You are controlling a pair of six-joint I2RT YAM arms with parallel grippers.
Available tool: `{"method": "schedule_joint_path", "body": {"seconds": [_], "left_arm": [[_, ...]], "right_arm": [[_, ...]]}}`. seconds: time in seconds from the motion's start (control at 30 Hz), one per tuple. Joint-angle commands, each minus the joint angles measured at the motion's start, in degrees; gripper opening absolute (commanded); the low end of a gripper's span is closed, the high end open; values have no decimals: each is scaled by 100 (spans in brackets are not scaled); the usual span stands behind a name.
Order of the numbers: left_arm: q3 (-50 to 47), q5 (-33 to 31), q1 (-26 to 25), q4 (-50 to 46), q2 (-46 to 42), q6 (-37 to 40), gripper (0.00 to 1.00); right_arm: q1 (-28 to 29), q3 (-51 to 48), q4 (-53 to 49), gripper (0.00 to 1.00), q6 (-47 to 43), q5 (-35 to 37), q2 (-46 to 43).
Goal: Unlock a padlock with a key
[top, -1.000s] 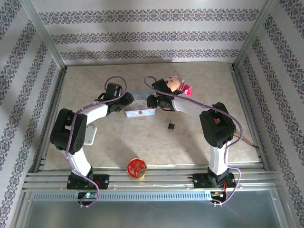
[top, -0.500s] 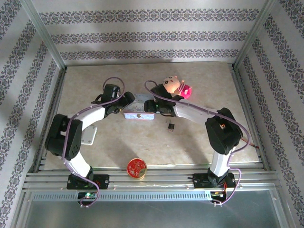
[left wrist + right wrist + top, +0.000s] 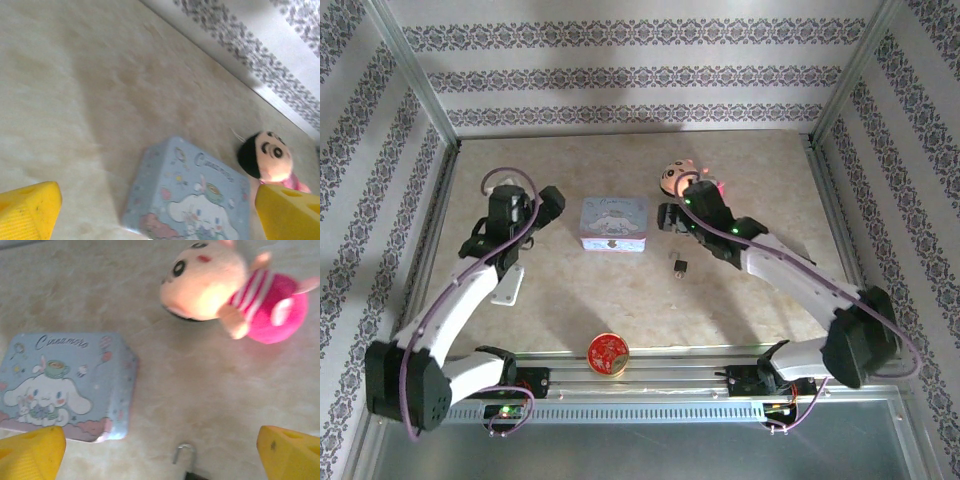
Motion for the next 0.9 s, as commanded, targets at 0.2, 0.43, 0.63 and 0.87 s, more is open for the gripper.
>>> {"method": "schedule_joint_path", "body": {"seconds": [0.2,0.43,0.63,0.87], "left_arm": [[-1283,-2281,160,-244,-2032,1466,99],[-2346,-2678,169,1547,-2667,2459,99],[-2756,-2566,270,2827,-2149,3155,99],[-2782,-1532,704,3706,-1104,3720,99]], "right_arm": [[-328,-1256,-53,98,-674,1547,-1858],[-528,-2461,1183,98,-1617,1786,-2898],[-923,-3308,2412,98,-2124,1631,-3327],[-1473,-3782,3073,98,-2311,1220,-3334]]}}
